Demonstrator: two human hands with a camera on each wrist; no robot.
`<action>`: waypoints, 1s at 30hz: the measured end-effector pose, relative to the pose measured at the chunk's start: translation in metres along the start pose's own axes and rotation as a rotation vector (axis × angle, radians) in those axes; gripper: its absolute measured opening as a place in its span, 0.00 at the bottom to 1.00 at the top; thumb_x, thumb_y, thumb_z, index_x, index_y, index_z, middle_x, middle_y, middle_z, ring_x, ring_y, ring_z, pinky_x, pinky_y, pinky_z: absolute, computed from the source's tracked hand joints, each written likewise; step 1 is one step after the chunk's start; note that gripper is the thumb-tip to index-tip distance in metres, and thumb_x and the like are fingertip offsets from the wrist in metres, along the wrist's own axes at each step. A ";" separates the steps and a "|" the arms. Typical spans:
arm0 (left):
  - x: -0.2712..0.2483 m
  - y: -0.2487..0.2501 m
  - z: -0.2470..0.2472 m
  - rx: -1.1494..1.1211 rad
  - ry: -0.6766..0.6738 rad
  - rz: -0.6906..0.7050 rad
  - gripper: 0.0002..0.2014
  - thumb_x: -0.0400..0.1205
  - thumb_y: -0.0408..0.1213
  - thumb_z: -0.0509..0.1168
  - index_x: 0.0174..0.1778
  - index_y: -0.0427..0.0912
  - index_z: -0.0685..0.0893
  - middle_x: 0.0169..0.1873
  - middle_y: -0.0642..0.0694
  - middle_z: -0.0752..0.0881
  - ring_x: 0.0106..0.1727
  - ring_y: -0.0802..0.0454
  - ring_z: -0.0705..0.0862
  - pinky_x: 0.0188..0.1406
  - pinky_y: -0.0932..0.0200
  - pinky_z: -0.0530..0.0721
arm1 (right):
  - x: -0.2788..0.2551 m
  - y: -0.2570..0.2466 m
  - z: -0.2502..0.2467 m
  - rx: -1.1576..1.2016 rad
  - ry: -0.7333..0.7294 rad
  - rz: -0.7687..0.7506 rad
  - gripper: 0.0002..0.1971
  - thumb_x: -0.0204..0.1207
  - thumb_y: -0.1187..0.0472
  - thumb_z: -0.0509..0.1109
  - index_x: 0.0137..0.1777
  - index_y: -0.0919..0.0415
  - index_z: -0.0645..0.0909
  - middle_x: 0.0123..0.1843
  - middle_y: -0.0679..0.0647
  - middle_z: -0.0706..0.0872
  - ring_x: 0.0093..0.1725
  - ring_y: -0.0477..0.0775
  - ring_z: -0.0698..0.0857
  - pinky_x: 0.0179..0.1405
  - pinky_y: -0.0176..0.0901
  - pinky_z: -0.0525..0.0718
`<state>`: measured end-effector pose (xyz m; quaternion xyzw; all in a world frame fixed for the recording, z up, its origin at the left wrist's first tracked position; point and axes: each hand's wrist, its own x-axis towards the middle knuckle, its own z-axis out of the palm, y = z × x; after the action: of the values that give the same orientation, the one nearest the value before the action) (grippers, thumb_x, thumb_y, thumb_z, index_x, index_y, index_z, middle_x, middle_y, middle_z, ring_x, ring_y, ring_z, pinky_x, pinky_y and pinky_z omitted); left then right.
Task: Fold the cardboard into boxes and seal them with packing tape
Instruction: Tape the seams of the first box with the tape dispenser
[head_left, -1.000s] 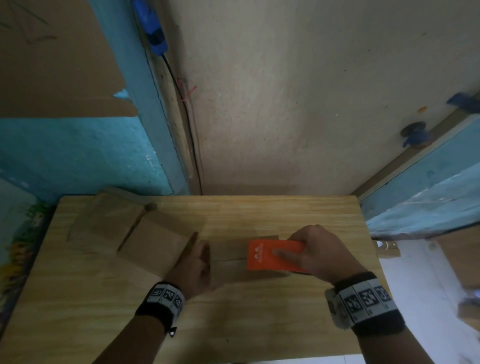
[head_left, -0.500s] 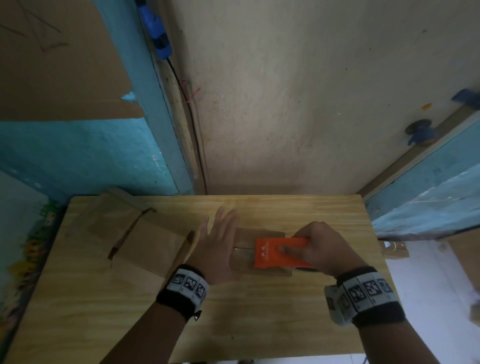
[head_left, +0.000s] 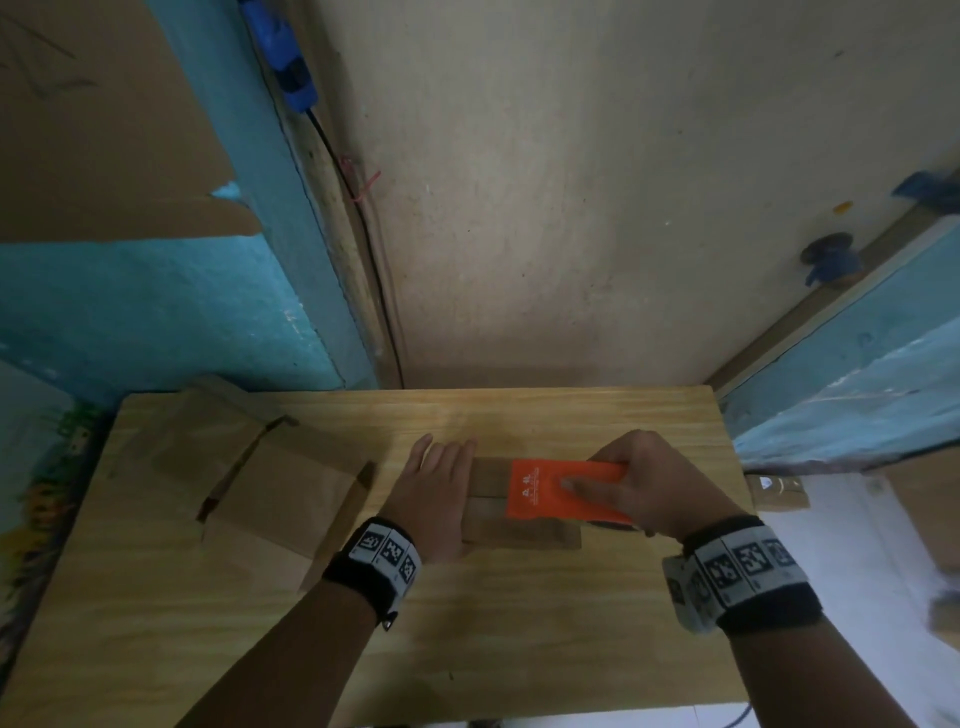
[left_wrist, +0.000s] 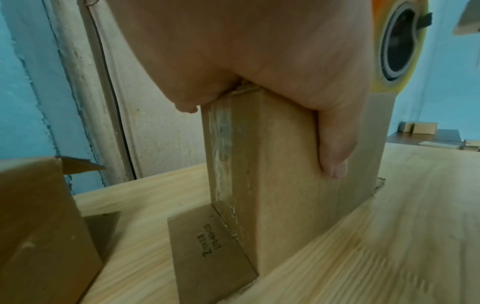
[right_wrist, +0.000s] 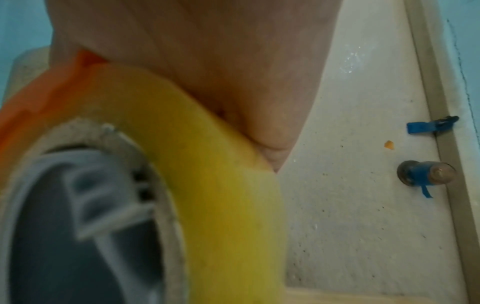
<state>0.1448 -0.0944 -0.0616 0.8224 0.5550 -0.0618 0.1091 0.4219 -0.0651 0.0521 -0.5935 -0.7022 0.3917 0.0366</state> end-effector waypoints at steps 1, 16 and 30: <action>-0.001 -0.002 0.001 0.007 0.010 0.009 0.66 0.66 0.71 0.73 0.89 0.39 0.48 0.80 0.44 0.67 0.82 0.44 0.65 0.90 0.38 0.46 | -0.001 0.004 0.001 0.017 -0.013 0.001 0.21 0.79 0.35 0.78 0.44 0.54 0.93 0.34 0.53 0.93 0.25 0.53 0.90 0.22 0.43 0.87; 0.004 -0.041 -0.005 -0.042 -0.001 0.023 0.59 0.63 0.68 0.78 0.85 0.45 0.60 0.77 0.49 0.68 0.80 0.46 0.66 0.90 0.46 0.41 | -0.011 0.084 0.009 0.287 -0.019 0.208 0.12 0.80 0.48 0.81 0.50 0.57 0.95 0.39 0.55 0.96 0.36 0.59 0.95 0.33 0.46 0.86; 0.008 -0.045 -0.008 -0.049 -0.037 0.042 0.57 0.61 0.65 0.80 0.83 0.48 0.60 0.74 0.53 0.68 0.76 0.50 0.67 0.90 0.44 0.45 | -0.029 0.068 -0.031 0.234 0.188 0.036 0.08 0.73 0.47 0.84 0.51 0.41 0.93 0.43 0.43 0.96 0.41 0.44 0.94 0.37 0.35 0.89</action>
<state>0.1058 -0.0694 -0.0611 0.8298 0.5366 -0.0612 0.1406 0.5015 -0.0750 0.0450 -0.6317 -0.6345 0.4142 0.1639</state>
